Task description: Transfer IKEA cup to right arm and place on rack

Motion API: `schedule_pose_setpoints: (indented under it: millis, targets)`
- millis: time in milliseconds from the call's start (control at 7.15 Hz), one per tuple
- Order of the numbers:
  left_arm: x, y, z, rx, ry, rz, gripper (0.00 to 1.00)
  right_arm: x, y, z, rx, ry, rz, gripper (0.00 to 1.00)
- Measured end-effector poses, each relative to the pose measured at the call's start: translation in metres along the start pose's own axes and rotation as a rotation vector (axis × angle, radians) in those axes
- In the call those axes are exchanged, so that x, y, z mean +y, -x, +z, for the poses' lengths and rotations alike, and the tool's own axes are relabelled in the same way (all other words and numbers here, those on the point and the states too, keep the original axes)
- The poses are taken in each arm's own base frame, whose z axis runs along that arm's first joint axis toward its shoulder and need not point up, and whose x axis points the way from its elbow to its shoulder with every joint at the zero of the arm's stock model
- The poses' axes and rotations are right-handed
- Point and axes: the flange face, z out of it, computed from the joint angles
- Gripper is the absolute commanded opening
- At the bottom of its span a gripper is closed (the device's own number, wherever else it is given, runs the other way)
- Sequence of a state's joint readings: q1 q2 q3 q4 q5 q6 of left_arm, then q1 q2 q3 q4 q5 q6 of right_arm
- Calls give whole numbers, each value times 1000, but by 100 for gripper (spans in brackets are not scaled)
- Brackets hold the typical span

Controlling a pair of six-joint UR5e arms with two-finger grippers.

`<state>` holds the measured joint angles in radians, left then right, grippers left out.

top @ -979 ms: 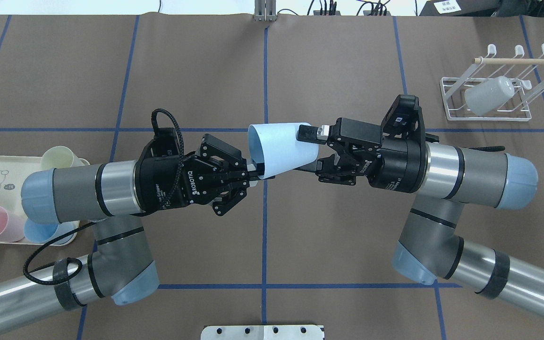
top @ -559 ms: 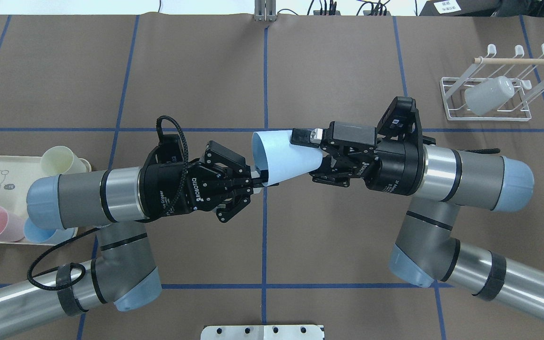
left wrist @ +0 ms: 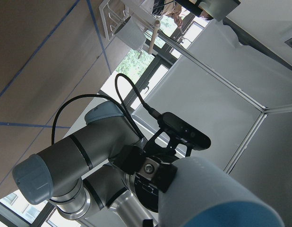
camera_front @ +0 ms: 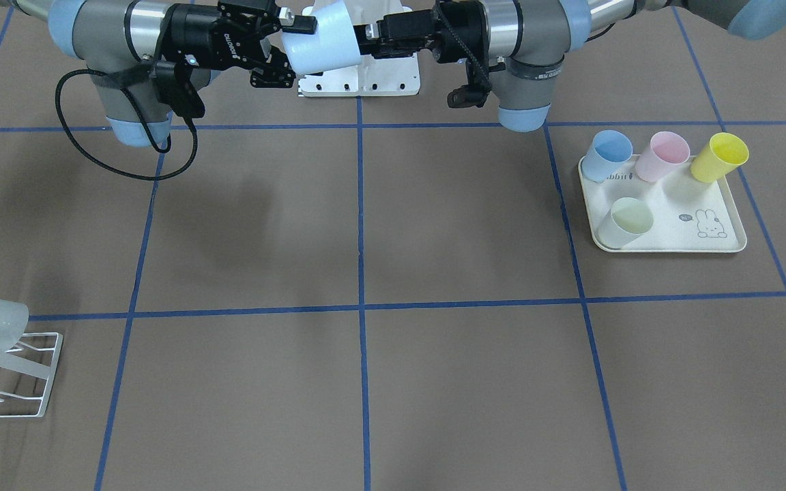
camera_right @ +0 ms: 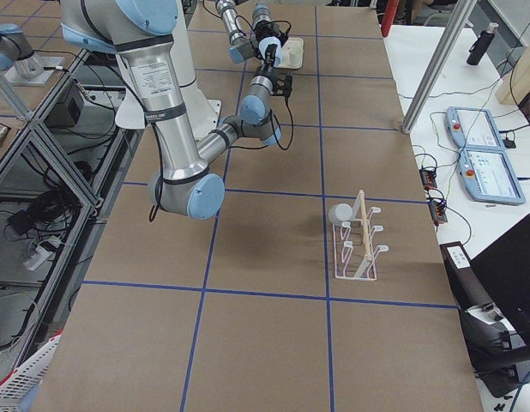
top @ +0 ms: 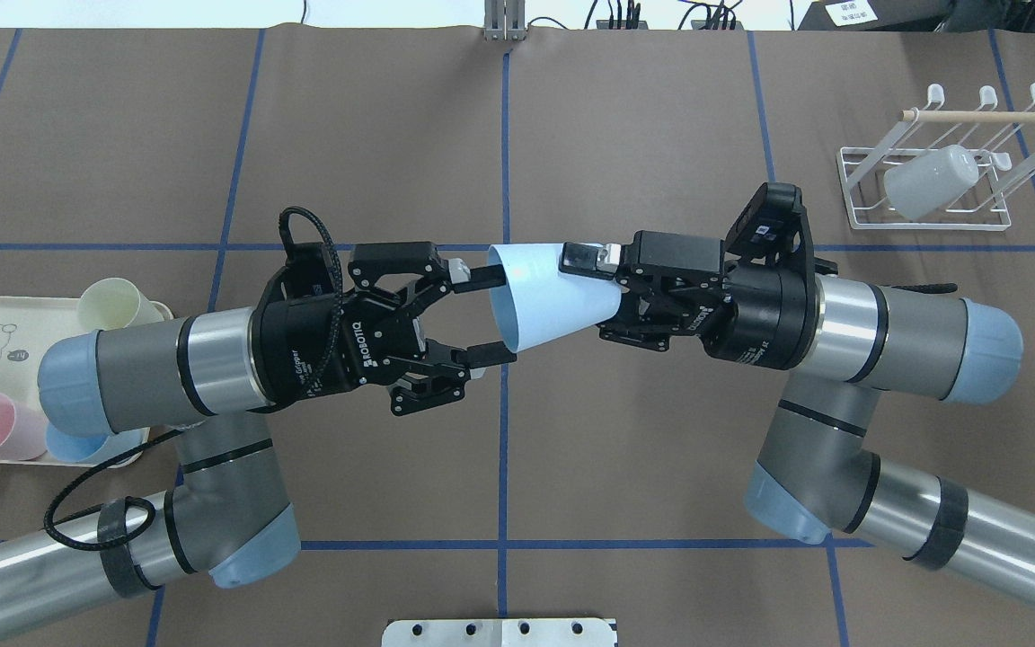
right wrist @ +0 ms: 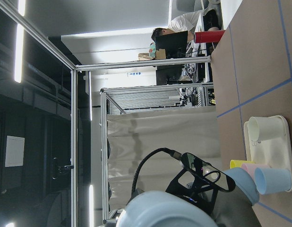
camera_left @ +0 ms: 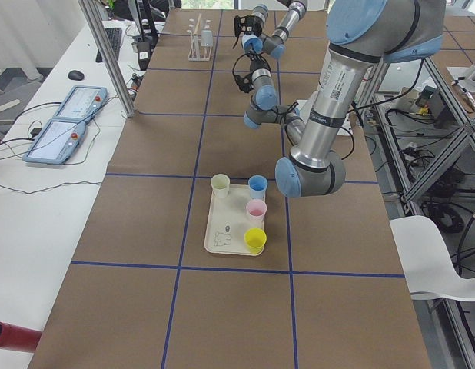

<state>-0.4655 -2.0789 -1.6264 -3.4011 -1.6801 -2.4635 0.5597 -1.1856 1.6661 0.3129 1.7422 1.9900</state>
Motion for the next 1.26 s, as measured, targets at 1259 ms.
schedule_pose_setpoints:
  millis: [1259]
  targets:
    - [-173, -139, -130, -696, -542, 639, 100, -255, 42, -180, 906, -187, -591, 6]
